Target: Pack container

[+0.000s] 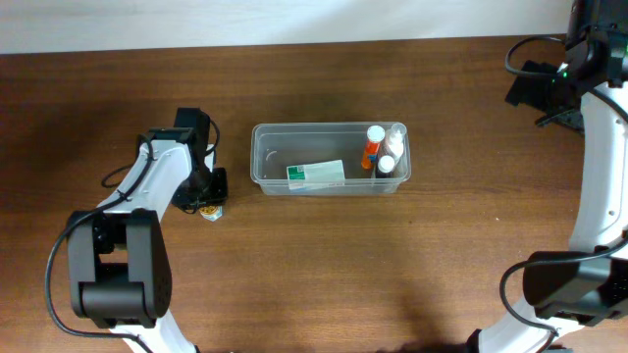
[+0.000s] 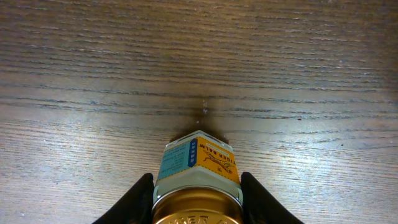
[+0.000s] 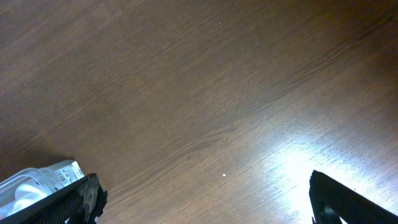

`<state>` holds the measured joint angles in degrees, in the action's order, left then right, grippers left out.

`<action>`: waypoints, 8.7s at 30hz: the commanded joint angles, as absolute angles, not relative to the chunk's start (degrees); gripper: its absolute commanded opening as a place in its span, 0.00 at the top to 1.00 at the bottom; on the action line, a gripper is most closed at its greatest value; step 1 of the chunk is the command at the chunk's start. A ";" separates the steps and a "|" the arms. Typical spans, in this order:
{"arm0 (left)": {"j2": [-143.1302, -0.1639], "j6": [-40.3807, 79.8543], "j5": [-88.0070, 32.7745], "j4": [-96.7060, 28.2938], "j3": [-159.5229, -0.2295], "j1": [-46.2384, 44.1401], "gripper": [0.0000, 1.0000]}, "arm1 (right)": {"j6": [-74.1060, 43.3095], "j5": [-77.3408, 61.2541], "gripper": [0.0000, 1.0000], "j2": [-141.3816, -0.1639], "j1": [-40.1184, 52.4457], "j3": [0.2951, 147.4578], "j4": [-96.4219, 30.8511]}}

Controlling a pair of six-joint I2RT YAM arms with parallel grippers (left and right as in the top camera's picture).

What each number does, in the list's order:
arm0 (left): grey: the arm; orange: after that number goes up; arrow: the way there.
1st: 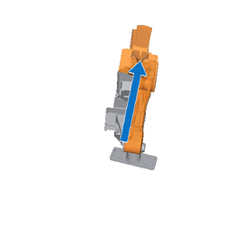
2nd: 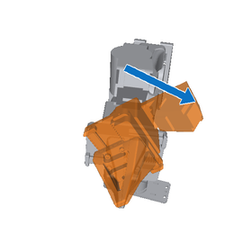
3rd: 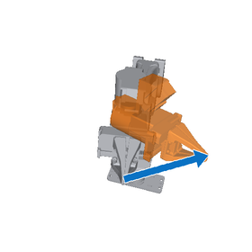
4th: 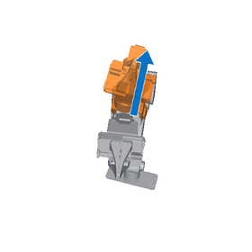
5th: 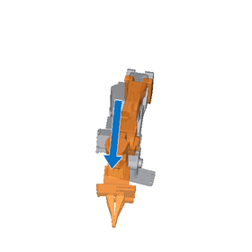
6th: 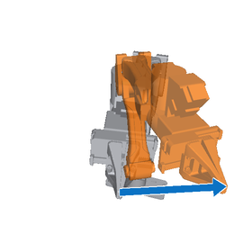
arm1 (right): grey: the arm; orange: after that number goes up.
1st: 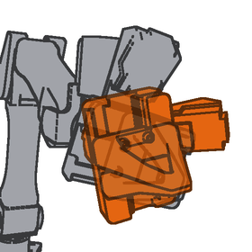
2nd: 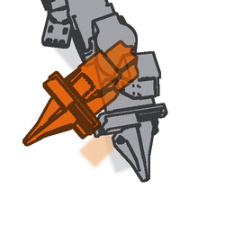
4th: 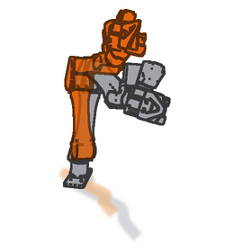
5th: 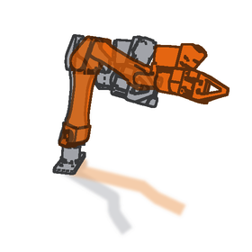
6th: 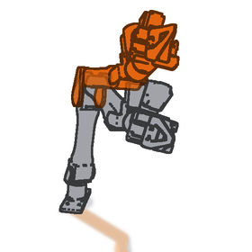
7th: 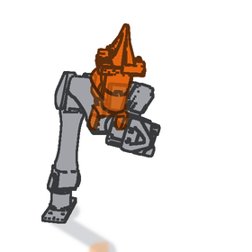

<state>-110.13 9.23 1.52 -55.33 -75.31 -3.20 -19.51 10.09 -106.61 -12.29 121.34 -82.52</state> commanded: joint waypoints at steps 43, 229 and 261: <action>-109.14 3.57 0.86 -53.17 -78.35 -3.60 0.72 | -20.23 10.81 0.02 -106.17 -12.45 122.06 -82.52; -83.07 -19.46 18.09 -45.12 -107.85 -20.82 0.01 | -20.23 10.81 0.02 -106.17 -12.45 122.06 -82.52; -75.42 17.32 9.41 -83.24 -99.57 -20.82 0.01 | -20.23 10.81 0.02 -106.17 -12.45 122.06 -82.52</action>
